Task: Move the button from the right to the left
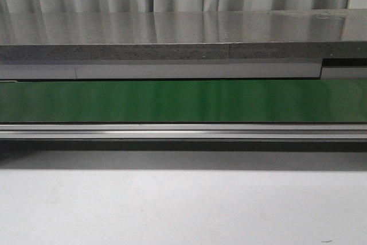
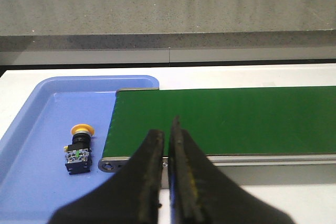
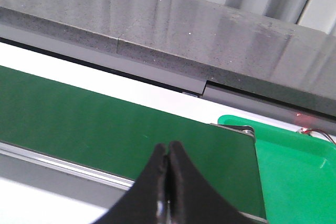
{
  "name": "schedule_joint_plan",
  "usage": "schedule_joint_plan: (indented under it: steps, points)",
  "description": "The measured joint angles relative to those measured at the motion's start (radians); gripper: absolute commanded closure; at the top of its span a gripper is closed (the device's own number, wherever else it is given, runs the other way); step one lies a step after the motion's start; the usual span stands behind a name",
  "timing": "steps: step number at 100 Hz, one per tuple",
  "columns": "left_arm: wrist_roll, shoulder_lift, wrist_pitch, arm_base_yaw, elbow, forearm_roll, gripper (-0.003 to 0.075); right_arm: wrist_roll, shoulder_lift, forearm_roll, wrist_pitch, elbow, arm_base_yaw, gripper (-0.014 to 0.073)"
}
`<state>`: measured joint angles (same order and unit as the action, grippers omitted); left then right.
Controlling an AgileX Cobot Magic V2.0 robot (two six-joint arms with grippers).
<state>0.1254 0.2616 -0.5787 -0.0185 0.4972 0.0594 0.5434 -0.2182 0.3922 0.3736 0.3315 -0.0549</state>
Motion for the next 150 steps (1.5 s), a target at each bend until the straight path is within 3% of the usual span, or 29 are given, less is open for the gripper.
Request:
schedule_joint_plan:
  steps: [58, 98, 125, 150]
  points:
    - [0.0, -0.026, 0.014, -0.009, -0.019, -0.039, 0.0715, 0.0, 0.0, 0.0, 0.0, 0.0, 0.0, 0.0662]
    - [-0.007, -0.265, 0.182, -0.057, -0.301, -0.089, 0.0715, 0.0, 0.0, 0.0, 0.0, 0.0, 0.0, 0.0662]
    - [-0.025, -0.266, 0.352, -0.057, -0.461, -0.096, 0.0715, 0.0, 0.0, 0.0, 0.0, 0.0, 0.0, 0.0662]
    - [-0.027, -0.266, 0.498, -0.057, -0.496, -0.1, 0.0715, 0.0, 0.0, 0.0, 0.0, 0.0, 0.0, 0.0662]
